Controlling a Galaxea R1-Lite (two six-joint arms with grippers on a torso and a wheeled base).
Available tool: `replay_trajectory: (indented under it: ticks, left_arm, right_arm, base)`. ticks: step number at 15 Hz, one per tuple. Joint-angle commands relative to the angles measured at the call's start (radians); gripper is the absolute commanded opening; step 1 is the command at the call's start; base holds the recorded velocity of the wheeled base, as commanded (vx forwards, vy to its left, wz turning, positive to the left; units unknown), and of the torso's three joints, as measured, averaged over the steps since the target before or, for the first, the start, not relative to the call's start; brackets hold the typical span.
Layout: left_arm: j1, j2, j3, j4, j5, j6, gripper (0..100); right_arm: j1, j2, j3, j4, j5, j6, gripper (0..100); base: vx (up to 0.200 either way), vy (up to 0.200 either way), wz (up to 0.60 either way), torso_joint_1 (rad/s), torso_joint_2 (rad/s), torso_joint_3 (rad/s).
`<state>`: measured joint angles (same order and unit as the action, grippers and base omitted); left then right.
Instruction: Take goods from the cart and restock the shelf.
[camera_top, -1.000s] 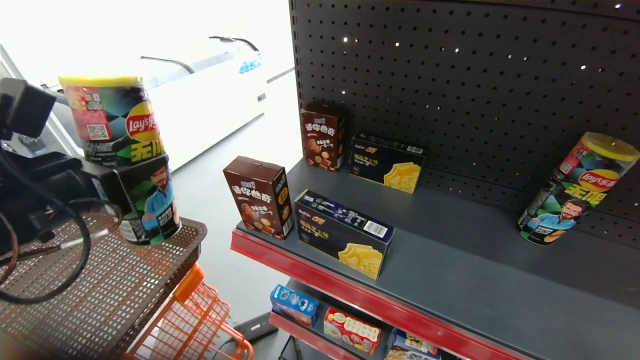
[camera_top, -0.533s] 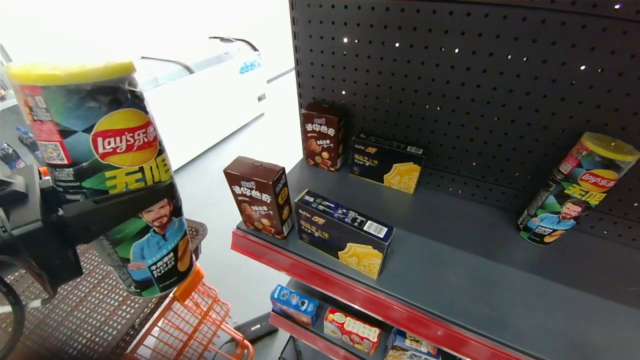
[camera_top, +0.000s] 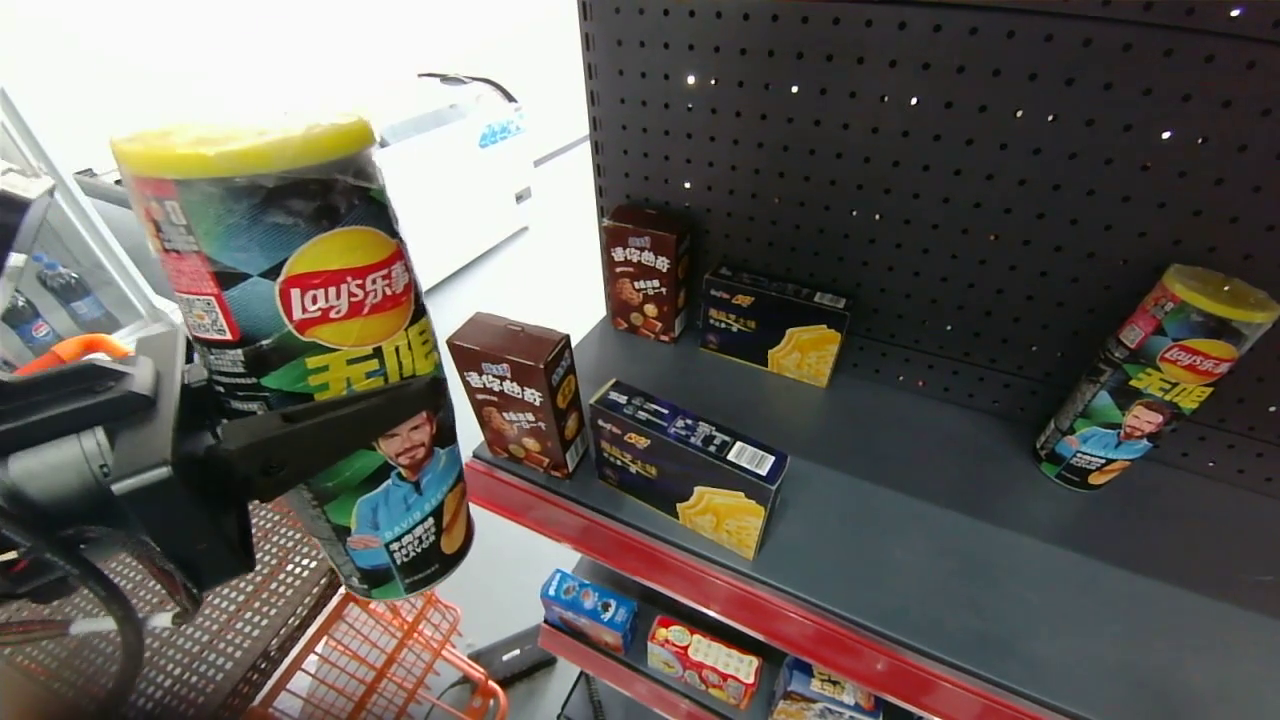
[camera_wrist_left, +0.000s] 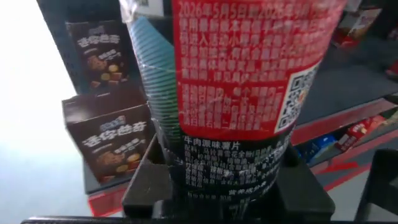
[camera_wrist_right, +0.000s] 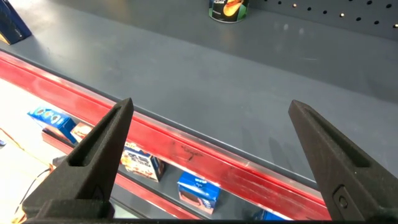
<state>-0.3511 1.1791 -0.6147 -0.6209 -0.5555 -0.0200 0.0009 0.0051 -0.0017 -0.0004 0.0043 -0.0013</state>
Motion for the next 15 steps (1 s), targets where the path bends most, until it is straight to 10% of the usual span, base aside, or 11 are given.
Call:
replay_trajectory:
  ticks: [1, 9, 15]
  left_arm:
    - [-0.068, 0.05, 0.019, -0.04, -0.001, -0.026, 0]
    - [-0.106, 0.205, -0.126, -0.1, -0.015, -0.024, 0]
    - [-0.112, 0.274, -0.183, -0.126, -0.029, -0.024, 0]
  right_arm:
    - [0.001, 0.001, 0.0, -0.001, 0.0, 0.0, 100]
    - [0.001, 0.001, 0.0, 0.0, 0.005, 0.001, 100]
    - [0.001, 0.001, 0.0, 0.0, 0.003, 0.0, 100]
  base:
    - [0.0, 0.0, 0.0, 0.0, 0.0, 0.0]
    - [0.0, 0.0, 0.0, 0.0, 0.0, 0.0]
    - [0.0, 0.0, -0.6, 0.004, 0.0, 0.002]
